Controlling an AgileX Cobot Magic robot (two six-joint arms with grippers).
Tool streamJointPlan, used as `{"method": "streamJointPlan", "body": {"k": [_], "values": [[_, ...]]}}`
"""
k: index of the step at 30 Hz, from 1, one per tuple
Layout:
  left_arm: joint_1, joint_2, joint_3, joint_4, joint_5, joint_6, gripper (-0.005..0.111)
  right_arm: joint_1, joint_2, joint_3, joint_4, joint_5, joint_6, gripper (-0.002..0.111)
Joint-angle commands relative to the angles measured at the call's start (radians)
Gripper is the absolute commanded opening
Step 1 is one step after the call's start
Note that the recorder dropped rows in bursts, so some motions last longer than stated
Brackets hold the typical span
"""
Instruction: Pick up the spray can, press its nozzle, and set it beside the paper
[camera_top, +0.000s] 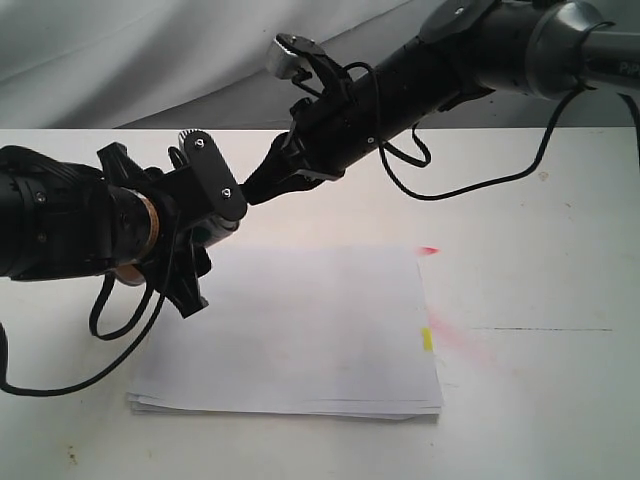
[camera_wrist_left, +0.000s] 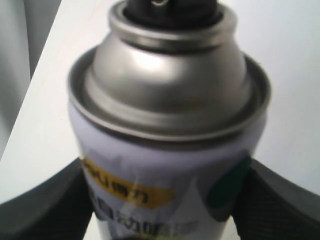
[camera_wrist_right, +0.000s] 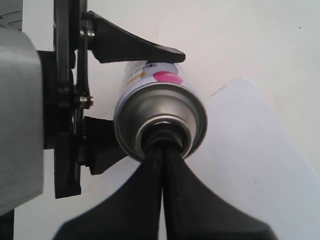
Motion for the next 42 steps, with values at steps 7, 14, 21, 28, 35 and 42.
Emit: {"method": "streamJointPlan", "body": {"k": [7, 14, 21, 28, 35, 42], "values": [[-0.005, -0.014, -0.014, 0.036, -0.058, -0.001, 0.0, 0.022, 0.032, -0.006, 0.005, -0.002, 0.005, 0.0], [-0.005, -0.014, -0.014, 0.038, -0.058, -0.001, 0.0, 0.022, 0.032, -0.006, 0.005, -0.006, 0.005, 0.0], [-0.005, -0.014, -0.014, 0.038, -0.062, -0.001, 0.0, 0.026, 0.032, -0.006, 0.021, -0.034, 0.003, 0.0], [-0.005, -0.014, -0.014, 0.038, -0.062, -0.003, 0.0, -0.036, -0.027, -0.006, -0.043, -0.035, 0.006, 0.0], [-0.005, -0.014, -0.014, 0.038, -0.062, -0.003, 0.0, -0.187, -0.121, -0.004, -0.044, 0.063, 0.016, 0.0], [-0.005, -0.014, -0.014, 0.038, -0.062, -0.013, 0.0, -0.18, -0.121, -0.004, -0.044, 0.063, 0.014, 0.0]]}}
